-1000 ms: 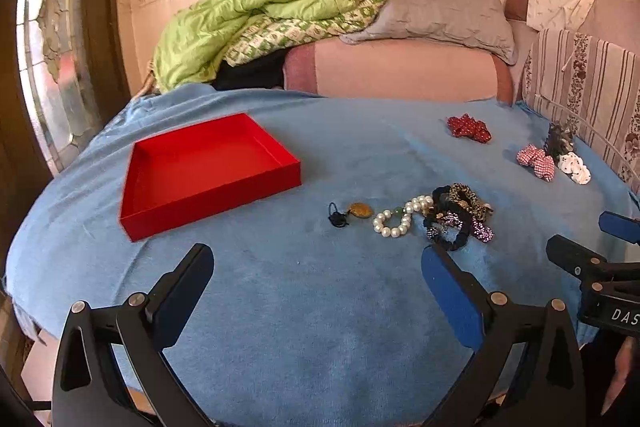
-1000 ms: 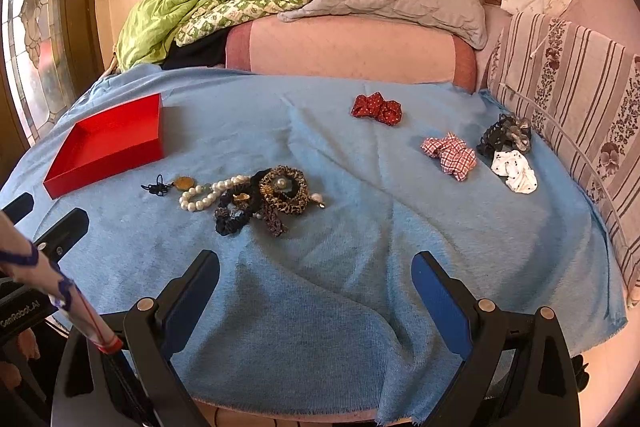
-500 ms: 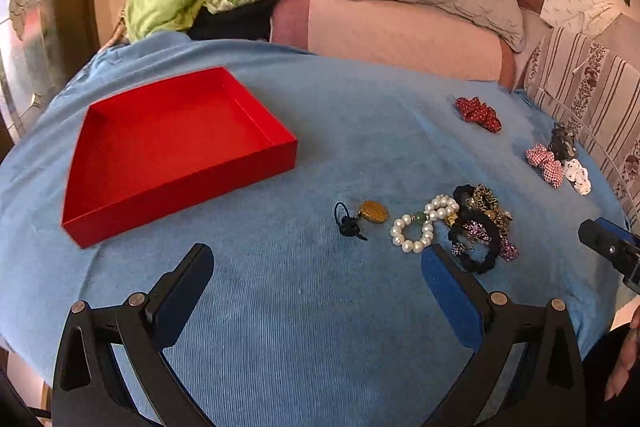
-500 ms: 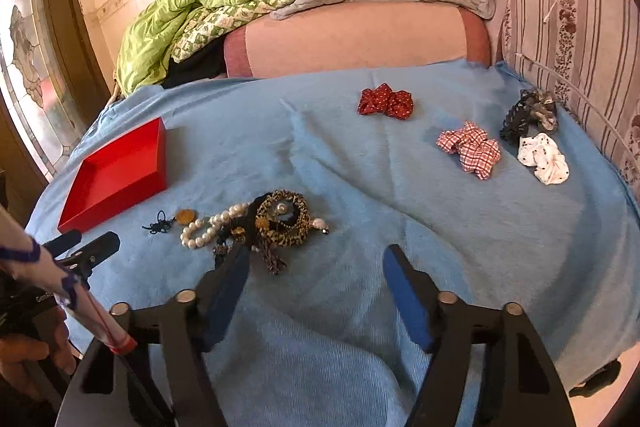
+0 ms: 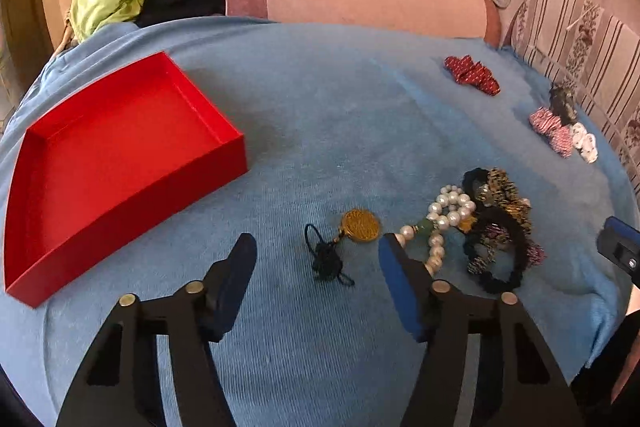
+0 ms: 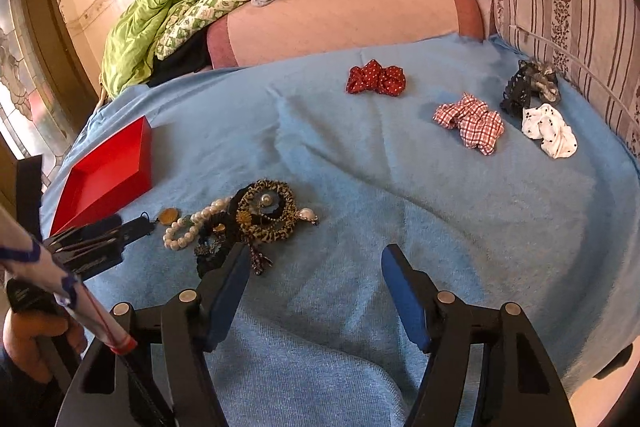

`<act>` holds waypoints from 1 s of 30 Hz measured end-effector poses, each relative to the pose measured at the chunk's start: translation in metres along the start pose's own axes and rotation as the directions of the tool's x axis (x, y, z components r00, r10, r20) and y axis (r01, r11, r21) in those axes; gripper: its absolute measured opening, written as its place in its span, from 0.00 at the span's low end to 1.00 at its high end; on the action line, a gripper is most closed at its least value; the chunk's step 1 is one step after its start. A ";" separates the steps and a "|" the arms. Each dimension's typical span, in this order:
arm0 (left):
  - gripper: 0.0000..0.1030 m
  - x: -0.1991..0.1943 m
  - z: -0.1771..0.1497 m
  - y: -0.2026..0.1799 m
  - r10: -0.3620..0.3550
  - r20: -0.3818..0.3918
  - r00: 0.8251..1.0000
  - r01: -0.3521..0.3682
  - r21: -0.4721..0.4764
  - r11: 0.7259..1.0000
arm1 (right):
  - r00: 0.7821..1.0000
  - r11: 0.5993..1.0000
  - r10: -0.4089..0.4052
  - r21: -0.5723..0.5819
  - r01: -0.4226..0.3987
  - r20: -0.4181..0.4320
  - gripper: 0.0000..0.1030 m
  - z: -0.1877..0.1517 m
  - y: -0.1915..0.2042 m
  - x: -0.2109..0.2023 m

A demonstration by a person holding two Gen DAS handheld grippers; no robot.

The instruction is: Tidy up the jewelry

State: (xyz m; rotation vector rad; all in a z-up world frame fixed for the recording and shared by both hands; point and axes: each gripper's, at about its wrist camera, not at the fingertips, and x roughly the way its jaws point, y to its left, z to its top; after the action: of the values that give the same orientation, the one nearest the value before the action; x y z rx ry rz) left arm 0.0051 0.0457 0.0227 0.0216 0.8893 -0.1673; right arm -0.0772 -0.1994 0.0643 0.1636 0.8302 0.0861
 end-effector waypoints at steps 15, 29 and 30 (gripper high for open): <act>0.11 -0.016 0.003 0.004 -0.121 0.088 0.989 0.121 0.005 0.993 | 0.994 0.994 0.108 0.021 -0.107 -0.036 0.54 0.001 -0.001 0.011; 0.11 -0.036 0.009 0.012 -0.127 0.169 0.977 0.128 0.003 0.992 | 0.946 0.963 0.271 0.058 -0.264 -0.180 0.38 -0.001 0.042 0.068; 0.11 -0.036 0.010 0.013 -0.129 0.171 0.977 0.130 0.000 0.991 | 0.949 0.966 0.258 0.045 -0.254 -0.183 0.34 0.000 0.044 0.071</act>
State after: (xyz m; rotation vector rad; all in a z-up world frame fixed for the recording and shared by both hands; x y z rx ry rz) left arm -0.0079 0.0624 0.0563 -0.0603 0.7202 -0.2819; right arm -0.0303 -0.1461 0.0203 0.2864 0.9948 0.3413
